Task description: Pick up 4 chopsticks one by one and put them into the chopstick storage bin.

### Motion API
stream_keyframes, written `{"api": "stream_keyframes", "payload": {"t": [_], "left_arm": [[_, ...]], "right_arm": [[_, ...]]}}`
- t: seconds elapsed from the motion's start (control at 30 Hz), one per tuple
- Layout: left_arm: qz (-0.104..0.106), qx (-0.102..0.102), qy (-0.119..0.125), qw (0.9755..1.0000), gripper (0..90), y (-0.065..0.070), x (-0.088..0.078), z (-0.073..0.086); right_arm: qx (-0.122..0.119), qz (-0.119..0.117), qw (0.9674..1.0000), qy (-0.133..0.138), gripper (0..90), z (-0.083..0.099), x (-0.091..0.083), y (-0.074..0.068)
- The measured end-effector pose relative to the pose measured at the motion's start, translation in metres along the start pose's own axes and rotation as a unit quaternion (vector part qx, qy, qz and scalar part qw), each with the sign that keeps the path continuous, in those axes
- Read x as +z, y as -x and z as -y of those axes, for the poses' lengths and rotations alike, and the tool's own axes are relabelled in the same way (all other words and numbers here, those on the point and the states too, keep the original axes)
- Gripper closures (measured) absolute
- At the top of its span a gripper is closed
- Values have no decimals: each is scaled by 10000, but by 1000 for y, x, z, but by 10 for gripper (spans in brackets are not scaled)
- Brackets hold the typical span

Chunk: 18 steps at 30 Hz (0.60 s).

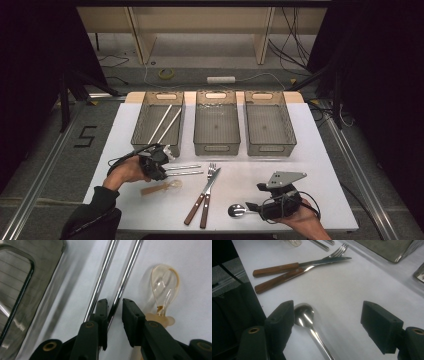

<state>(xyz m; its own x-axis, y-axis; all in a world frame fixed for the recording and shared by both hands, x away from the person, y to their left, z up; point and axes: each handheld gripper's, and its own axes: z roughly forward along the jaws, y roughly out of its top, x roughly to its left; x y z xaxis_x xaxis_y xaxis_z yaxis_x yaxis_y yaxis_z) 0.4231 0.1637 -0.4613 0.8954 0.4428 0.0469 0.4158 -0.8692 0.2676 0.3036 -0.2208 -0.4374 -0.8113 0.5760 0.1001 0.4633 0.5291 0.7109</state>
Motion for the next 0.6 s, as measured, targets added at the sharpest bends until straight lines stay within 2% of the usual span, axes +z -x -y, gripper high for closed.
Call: {"api": "stream_keyframes", "payload": {"t": [0.3,0.6], "left_arm": [[8,193,-89,9998,779,1,1,-2],[0,504,-203,9985,799,3,1,-5]], "right_arm": [[-8,-10,10000,-30,281,-1,1,-2],[-2,-11,10000,-45,284,0,1,-1]]}}
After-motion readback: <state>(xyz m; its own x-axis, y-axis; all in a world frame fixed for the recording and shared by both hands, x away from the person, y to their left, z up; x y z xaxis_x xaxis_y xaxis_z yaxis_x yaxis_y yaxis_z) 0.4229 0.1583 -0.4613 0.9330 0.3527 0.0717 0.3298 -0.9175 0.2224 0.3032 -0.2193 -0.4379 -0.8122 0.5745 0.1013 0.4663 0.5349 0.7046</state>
